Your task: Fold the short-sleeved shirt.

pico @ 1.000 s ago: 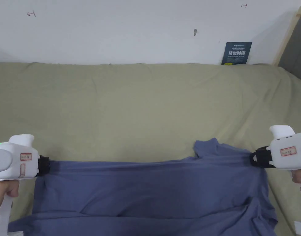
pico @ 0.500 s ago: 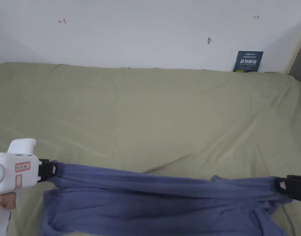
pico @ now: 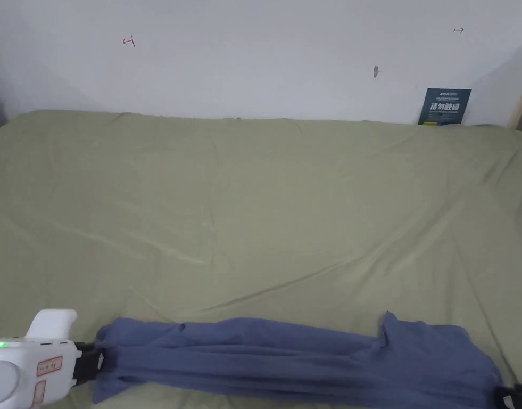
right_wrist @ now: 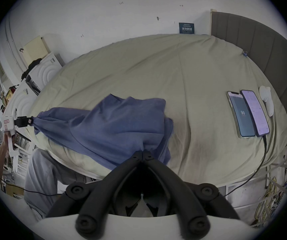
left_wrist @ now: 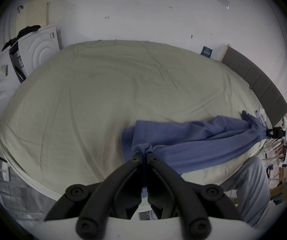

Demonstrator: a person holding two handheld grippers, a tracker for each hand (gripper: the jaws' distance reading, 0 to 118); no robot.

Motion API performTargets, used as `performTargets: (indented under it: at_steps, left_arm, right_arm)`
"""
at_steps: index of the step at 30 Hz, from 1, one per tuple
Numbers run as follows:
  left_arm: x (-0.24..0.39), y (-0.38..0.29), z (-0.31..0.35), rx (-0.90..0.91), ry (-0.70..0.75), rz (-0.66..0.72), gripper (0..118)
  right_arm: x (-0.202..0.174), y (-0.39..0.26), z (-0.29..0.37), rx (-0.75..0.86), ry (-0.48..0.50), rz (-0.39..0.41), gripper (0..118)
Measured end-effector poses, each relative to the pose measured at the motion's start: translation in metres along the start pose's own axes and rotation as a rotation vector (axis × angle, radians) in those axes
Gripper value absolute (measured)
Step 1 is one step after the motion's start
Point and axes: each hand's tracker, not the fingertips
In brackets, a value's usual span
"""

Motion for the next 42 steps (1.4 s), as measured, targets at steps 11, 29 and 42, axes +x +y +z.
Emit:
performTargets:
  at_steps: [11,29,42]
  left_arm:
    - [-0.016,0.009,0.025,-0.022,-0.039,0.002,115]
    - [-0.06,0.008,0.016,-0.003,-0.153,0.364,0]
    - [-0.101,0.023,-0.011,-0.049,-0.475,0.48,25]
  right_arm:
    - [-0.017,0.007,0.015,0.046,-0.107,-0.079,118]
    - [-0.16,-0.006,0.032,0.405,-0.222,0.087,0]
    - [-0.198,-0.024,0.067,0.555,-0.319,0.146,0]
